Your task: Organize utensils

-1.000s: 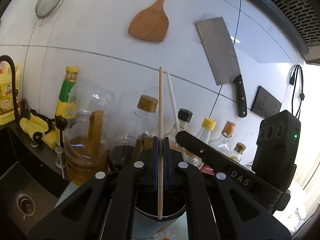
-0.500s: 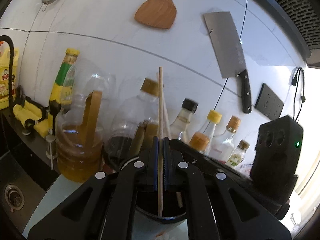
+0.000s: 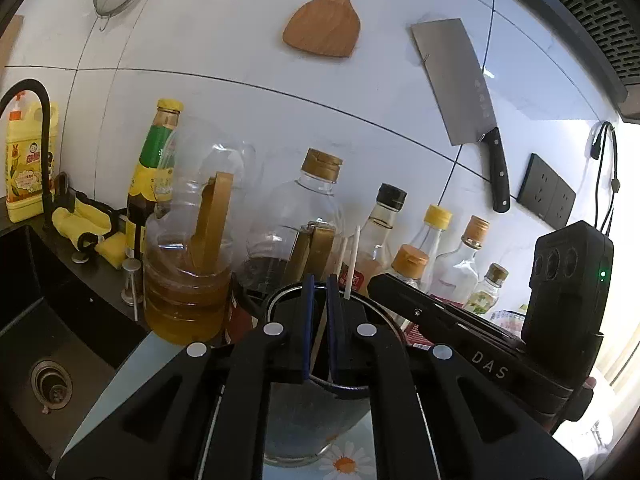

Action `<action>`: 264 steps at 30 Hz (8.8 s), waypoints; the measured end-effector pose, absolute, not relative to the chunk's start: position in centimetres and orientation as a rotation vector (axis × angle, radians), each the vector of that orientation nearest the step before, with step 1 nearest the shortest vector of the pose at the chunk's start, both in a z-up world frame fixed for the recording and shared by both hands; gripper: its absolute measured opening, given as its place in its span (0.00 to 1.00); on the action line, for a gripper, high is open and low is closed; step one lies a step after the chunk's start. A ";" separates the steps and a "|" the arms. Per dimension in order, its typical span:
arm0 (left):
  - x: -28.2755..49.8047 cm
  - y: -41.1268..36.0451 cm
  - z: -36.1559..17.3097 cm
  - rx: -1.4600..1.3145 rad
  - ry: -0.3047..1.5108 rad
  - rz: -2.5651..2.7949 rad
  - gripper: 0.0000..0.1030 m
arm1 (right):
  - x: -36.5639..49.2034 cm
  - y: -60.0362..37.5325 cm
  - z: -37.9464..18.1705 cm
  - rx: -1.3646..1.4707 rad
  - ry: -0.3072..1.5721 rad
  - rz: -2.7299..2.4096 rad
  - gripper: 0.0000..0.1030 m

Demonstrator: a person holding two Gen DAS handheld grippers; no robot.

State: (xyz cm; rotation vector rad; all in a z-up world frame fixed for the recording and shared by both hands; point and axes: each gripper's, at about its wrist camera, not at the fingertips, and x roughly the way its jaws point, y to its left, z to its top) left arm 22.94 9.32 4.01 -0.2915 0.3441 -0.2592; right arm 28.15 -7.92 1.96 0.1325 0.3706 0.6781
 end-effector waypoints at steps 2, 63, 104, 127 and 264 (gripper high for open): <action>22.5 9.4 4.3 -0.287 0.342 -0.251 0.12 | 27.7 -7.9 2.3 0.115 0.368 0.668 0.09; 15.5 5.7 -10.1 -0.129 1.058 0.056 0.90 | 12.5 -13.3 -11.4 -0.209 0.891 0.356 0.83; 20.0 5.3 -10.6 -0.190 1.330 0.252 0.94 | 12.9 -13.3 -11.6 -0.184 1.107 0.265 0.57; 15.7 10.5 -9.4 -0.303 1.258 0.118 0.05 | 14.4 -16.3 -9.9 -0.163 1.081 0.237 0.05; 17.4 13.9 -9.8 0.115 1.141 -0.302 0.46 | 16.3 -11.4 3.9 0.033 0.396 0.480 0.05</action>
